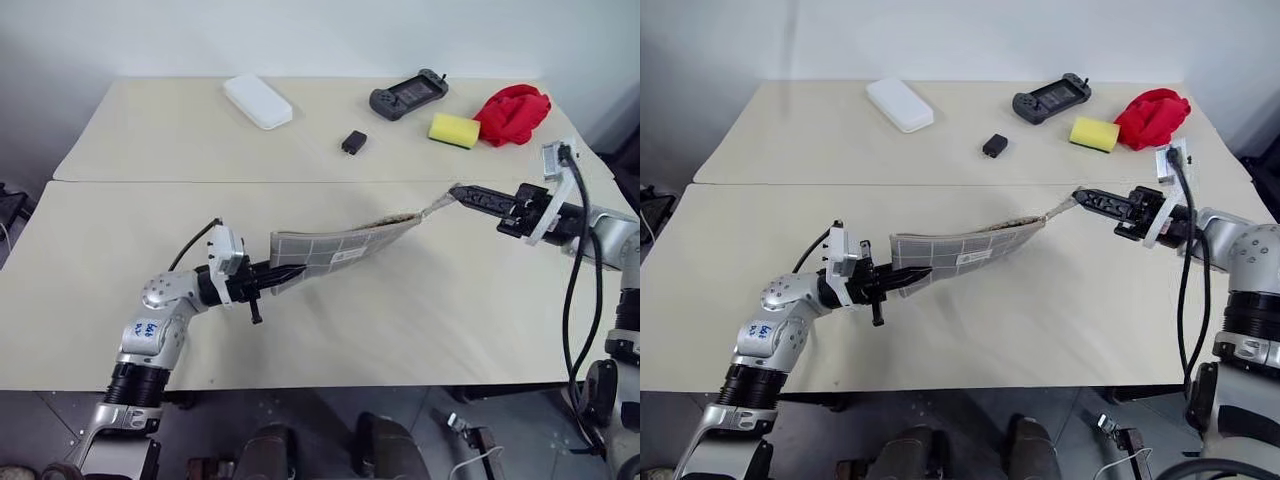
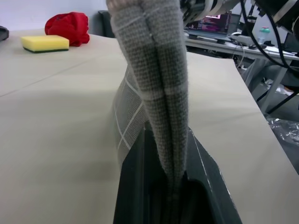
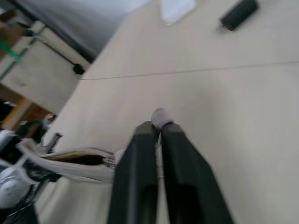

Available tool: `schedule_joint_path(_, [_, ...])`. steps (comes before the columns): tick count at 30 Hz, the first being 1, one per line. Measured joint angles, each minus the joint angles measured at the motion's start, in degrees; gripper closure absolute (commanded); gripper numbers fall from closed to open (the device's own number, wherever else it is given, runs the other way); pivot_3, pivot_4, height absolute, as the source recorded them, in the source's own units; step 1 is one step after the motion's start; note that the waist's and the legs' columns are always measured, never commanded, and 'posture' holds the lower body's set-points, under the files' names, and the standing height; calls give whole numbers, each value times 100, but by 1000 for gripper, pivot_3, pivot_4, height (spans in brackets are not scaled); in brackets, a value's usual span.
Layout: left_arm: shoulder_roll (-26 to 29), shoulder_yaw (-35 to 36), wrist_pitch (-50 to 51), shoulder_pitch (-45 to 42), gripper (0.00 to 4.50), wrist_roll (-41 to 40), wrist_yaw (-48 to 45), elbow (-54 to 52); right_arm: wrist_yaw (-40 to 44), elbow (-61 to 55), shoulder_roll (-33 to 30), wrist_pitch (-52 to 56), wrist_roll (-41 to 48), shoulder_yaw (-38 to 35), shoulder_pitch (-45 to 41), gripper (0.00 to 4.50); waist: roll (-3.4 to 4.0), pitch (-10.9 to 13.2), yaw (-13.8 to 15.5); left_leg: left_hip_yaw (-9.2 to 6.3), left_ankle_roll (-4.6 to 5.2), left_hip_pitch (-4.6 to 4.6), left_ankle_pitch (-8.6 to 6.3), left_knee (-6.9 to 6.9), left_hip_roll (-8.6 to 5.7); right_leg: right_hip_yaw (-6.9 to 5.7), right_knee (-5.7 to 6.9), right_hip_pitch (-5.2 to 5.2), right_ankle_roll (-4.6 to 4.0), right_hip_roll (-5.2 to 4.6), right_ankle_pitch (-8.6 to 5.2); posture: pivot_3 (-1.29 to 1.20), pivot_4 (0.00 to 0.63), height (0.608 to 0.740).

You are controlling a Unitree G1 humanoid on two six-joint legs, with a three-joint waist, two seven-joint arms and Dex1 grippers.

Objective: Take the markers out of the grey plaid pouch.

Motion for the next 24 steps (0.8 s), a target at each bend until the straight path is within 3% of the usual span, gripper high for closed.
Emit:
schedule_joint_path(2, [-68, -7, -21, -86, 4500, 34, -38, 69, 373, -312, -280, -184, -76, 126, 290, 2551, 0, 0, 50, 1, 1, -1, 0, 2, -3, 2, -4, 2, 7, -1, 4, 0, 150, 740])
schedule_joint_path(10, [-433, -147, -101, -516, 4500, 166, -323, 582, 2403, -796, -1774, -1318, -778, 718, 2101, 2551, 0, 0, 139, 2, 11, -3, -6, 26, -6, 6, -10, 14, 20, -2, 12, 0, 150, 740])
schedule_joint_path(15, [-882, -438, -161, -683, 4500, 192, -630, 692, 2744, -37, -2084, -2166, -1286, 661, 1920, 2551, 1, 1, 55, 14, 12, 2, -6, 32, -4, 16, -7, 13, 24, -2, 16, 0, 150, 740])
schedule_joint_path(21, [-1096, -734, -420, -733, 4500, 449, -769, 758, 2895, 466, -2509, -2602, -1570, 485, 1153, 4427, 4, 1, 63, 10, 12, 4, -6, 34, 0, 14, -10, 15, 22, 0, 17, 0, 150, 740])
schedule_joint_path(24, [-1132, -793, -987, -713, 4500, 827, -699, 1167, 2908, 235, -2427, -2528, -1529, 499, 1034, 4468, 5, 1, 72, 0, 12, 3, -7, 37, -1, 14, -8, 14, 20, -4, 19, 0, 150, 740])
